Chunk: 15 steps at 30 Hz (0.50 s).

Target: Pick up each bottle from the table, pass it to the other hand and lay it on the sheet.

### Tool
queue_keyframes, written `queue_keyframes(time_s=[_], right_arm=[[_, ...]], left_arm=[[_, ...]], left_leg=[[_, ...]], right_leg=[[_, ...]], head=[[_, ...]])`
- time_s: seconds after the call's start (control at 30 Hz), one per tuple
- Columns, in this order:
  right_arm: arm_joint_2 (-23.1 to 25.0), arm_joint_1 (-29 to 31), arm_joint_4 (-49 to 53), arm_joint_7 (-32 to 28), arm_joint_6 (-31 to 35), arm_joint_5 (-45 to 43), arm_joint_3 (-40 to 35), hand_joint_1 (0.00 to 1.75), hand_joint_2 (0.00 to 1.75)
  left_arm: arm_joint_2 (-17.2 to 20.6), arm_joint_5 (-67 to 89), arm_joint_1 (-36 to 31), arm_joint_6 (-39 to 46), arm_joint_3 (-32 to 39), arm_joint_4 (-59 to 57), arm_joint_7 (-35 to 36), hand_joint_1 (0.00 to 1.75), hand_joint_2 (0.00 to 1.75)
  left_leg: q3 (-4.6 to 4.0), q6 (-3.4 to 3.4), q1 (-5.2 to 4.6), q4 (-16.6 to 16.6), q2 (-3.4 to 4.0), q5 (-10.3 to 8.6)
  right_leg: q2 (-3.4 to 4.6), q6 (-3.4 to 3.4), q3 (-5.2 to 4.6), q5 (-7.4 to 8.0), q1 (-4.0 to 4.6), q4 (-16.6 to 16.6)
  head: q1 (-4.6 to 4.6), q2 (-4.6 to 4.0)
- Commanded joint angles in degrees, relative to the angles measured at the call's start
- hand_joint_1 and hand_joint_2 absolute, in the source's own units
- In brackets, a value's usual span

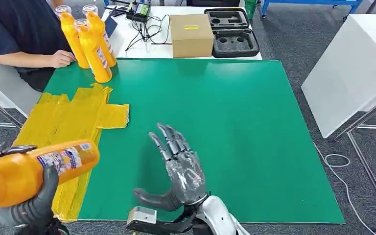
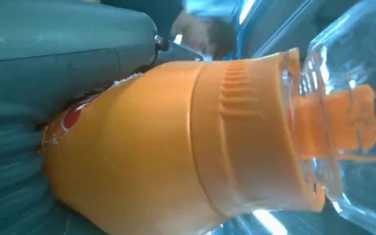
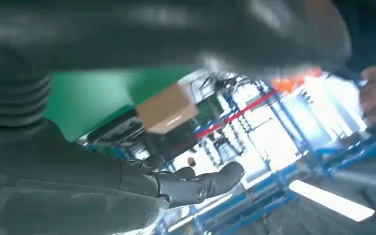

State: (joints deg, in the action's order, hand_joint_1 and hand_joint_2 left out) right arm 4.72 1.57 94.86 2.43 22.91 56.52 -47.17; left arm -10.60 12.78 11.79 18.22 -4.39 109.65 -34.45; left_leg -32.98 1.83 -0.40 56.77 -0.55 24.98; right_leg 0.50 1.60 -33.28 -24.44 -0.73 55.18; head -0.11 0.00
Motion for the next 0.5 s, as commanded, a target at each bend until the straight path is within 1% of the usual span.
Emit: queue_keyframes(time_s=[0.03,0.07,0.13,0.17,0.2,0.23,0.27,0.3,0.37,0.4,0.43,0.47,0.5], right_arm=[[-3.0,-3.5,9.0,0.4,0.8,0.7,7.0,0.00,0.00],[-2.9,-3.6,8.9,0.4,0.8,0.7,7.0,0.00,0.00],[-2.7,-3.5,8.5,0.2,1.0,0.8,6.9,0.00,0.00],[-2.6,-3.6,8.5,0.2,1.7,0.9,7.1,0.00,0.00],[-2.7,-3.8,8.8,0.0,2.2,0.9,7.2,0.00,0.00],[-2.7,-3.8,9.1,0.1,2.3,1.2,7.2,0.00,0.00],[-2.7,-3.8,9.5,0.1,2.3,0.9,7.2,0.00,0.00],[-2.7,-3.7,9.6,0.2,2.1,1.0,7.2,0.00,0.00],[-2.7,-3.4,9.6,0.5,1.9,0.9,7.1,0.00,0.00],[-3.4,-3.7,9.7,0.7,2.3,0.9,7.3,0.00,0.00],[-3.4,-3.7,9.7,0.7,2.3,0.9,7.3,0.00,0.00],[-3.4,-3.7,9.7,0.7,2.3,0.9,7.3,0.00,0.00],[-3.4,-3.7,9.7,0.7,2.3,0.9,7.3,0.00,0.00]], left_arm=[[3.0,26.4,-17.8,19.0,3.7,-21.0,2.3,1.75,1.75],[2.9,26.4,-17.5,19.2,3.6,-21.0,2.3,1.75,1.75],[3.1,26.5,-16.9,19.6,3.1,-20.3,2.3,1.75,1.75],[2.6,33.4,-17.5,21.8,4.4,-21.2,3.0,1.75,1.75],[0.7,43.1,-19.8,21.8,7.4,-23.8,3.1,1.75,1.75],[-0.2,46.4,-21.5,21.8,8.7,-25.7,2.2,1.75,1.75],[-3.2,56.3,-24.3,21.8,13.8,-27.7,-0.1,1.75,1.75],[-4.4,59.6,-25.9,21.8,15.8,-29.8,-1.2,1.75,1.75],[-5.1,67.7,-29.2,21.8,17.3,-34.0,-0.1,1.75,1.75],[-4.2,70.1,-30.1,21.8,15.2,-38.0,3.4,1.75,1.75],[-4.2,70.1,-30.1,21.8,15.2,-38.0,3.4,1.75,1.75],[-4.2,70.1,-30.1,21.8,15.2,-38.0,3.4,1.75,1.75],[-4.2,70.1,-30.1,21.8,15.2,-38.0,3.4,1.75,1.75]], left_leg=[[0.14,-0.10,-0.02,-0.1,-0.55,-0.13],[0.18,-0.13,0.02,-0.1,-0.53,-0.10],[0.30,-0.15,0.05,-0.1,-0.32,-0.01],[0.22,-0.08,0.03,-0.1,-0.29,-0.03],[0.28,-0.13,0.06,-0.1,-0.27,0.02],[0.28,-0.14,0.06,-0.1,-0.22,0.03],[0.30,-0.16,0.08,0.0,-0.30,0.02],[0.11,-0.08,0.03,0.0,-0.38,-0.08],[0.07,-0.06,0.03,0.0,-0.43,-0.10],[0.09,-0.07,0.04,0.0,-0.38,-0.08],[0.28,-0.15,0.07,0.0,-0.46,-0.04],[0.18,-0.07,0.00,-0.1,-0.33,-0.07],[0.23,-0.10,0.02,-0.1,-0.30,-0.05]], right_leg=[[-0.62,-0.05,0.31,-0.07,-0.01,-0.1],[-0.64,-0.07,0.40,-0.07,0.03,-0.1],[-0.39,-0.09,0.51,-0.07,0.05,-0.1],[-0.32,-0.04,0.41,-0.03,0.03,-0.1],[-0.33,-0.07,0.49,-0.08,0.06,-0.1],[-0.30,-0.08,0.46,-0.09,0.06,-0.1],[-0.41,-0.09,0.52,-0.12,0.08,-0.1],[-0.49,-0.04,0.34,-0.06,0.04,0.0],[-0.51,-0.03,0.27,-0.04,0.04,0.0],[-0.44,-0.03,0.29,-0.03,0.04,-0.1],[-0.56,-0.08,0.54,-0.08,0.08,-0.1],[-0.38,-0.03,0.39,-0.02,0.00,-0.1],[-0.37,-0.05,0.45,-0.03,0.02,-0.1]], head=[[0.04,0.00],[0.00,0.00],[0.00,0.00],[0.02,0.00],[0.00,0.00],[0.00,0.00],[0.00,0.00],[0.00,0.00],[0.00,0.00],[0.00,0.00],[0.02,0.00],[0.00,0.00],[0.00,0.00]])
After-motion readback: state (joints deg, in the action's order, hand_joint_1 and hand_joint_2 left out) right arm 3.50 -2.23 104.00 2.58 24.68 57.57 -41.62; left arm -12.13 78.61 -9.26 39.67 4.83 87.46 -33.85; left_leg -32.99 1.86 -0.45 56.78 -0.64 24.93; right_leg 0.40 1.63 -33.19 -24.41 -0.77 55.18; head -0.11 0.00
